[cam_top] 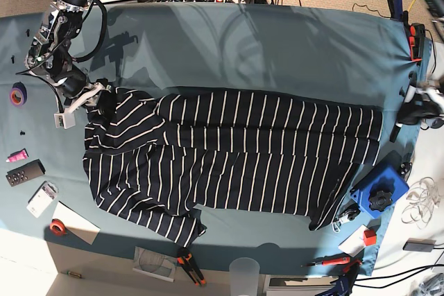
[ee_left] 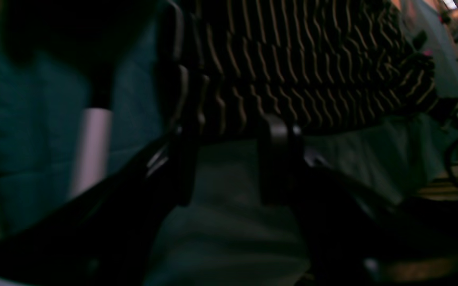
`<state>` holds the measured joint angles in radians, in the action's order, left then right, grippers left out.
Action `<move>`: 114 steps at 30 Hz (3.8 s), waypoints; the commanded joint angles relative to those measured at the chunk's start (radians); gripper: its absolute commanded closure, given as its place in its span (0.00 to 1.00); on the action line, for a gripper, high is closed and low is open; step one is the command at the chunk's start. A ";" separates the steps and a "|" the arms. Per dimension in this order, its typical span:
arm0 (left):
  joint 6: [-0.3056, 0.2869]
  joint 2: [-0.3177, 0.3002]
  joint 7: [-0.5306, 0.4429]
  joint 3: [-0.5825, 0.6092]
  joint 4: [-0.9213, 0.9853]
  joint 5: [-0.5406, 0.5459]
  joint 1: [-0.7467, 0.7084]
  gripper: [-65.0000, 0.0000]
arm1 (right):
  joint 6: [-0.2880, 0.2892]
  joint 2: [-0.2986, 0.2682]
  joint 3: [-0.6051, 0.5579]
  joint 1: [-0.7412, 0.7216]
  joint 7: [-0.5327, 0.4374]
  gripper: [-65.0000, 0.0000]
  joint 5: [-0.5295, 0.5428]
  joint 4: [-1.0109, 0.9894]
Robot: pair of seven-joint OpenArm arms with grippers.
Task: Layout the t-shirt on the table in an organized manner, then fold the t-shirt properly
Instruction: 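Grasp the folded shirt edge with both grippers at its ends, then pull the folded edge with both grippers to unfold and spread it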
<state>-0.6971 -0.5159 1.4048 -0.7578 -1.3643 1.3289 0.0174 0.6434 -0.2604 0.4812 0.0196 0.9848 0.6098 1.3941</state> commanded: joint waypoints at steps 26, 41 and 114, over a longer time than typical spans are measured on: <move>0.103 0.107 -0.355 0.101 0.113 -0.396 0.051 0.52 | -0.012 -0.009 -0.002 0.000 0.072 0.58 -0.035 0.005; 0.162 0.167 -0.359 0.218 0.174 -0.569 0.115 0.57 | -0.011 -0.009 -0.002 0.000 0.077 0.58 -0.035 0.005; 0.041 -0.014 -0.009 0.079 0.103 -0.094 -0.231 0.99 | 0.055 -0.048 0.325 0.523 0.325 1.00 0.369 0.319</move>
<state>-0.6533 -0.5159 1.3796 -0.6785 -1.2583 1.2392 -0.2108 0.7006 -0.2859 0.7963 0.5377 1.3273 0.9848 1.7000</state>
